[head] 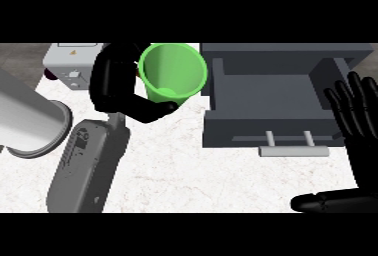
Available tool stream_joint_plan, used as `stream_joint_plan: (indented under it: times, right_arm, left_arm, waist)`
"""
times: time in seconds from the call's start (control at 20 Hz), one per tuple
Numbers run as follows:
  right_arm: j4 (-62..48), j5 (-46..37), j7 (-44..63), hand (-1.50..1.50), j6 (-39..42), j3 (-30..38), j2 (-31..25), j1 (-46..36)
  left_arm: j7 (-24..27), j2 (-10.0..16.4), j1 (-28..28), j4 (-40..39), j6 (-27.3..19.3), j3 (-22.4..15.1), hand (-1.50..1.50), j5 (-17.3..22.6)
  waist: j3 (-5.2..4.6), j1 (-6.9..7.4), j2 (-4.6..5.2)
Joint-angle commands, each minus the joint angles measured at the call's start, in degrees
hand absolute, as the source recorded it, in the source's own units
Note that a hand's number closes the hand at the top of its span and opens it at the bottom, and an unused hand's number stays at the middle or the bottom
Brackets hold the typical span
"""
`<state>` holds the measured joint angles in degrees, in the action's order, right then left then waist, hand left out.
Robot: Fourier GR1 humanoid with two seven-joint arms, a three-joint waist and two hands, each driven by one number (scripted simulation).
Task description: Pick up the cup, place it into the drawer and close the drawer
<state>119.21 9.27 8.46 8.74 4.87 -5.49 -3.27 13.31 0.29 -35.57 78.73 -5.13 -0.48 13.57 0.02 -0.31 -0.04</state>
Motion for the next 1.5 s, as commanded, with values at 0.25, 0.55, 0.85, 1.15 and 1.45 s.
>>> stream_joint_plan:
  times: [0.25, 0.55, 0.85, 1.15, 1.45]
  right_arm:
    - [-1.5, 2.2, 1.3, -1.50, 0.6, 1.8, -1.0, -1.9]
    - [-4.3, 0.0, -3.6, -1.50, 1.4, 1.3, -0.1, 0.3]
    - [-3.8, -0.5, -1.8, -1.50, 0.7, 0.0, 0.1, -2.1]
    - [-1.4, 1.6, 0.4, -1.50, 1.3, 1.4, -1.1, -0.8]
    - [-2.5, -0.6, -1.2, -1.50, 1.1, -1.2, 0.0, -2.7]
  left_arm:
    - [-5.9, -0.3, -18.0, -10.6, -7.5, 0.1, 1.50, -1.8]
    - [-4.1, -0.3, -20.1, -17.6, -8.1, -3.1, 1.50, -1.5]
    - [-2.8, -0.3, -29.3, -29.2, -14.6, -6.4, 1.50, 3.3]
    - [3.0, -0.3, -32.4, -37.9, -16.8, -10.6, 1.50, 7.6]
    - [8.9, -0.3, -34.5, -48.8, -16.1, -15.1, 1.50, 14.2]
  waist:
    - [0.00, -0.40, 0.15]
    - [0.01, -0.39, 0.18]
    - [0.01, -1.06, 0.30]
    - [0.01, -1.51, 0.28]
    - [0.03, -3.30, 0.84]
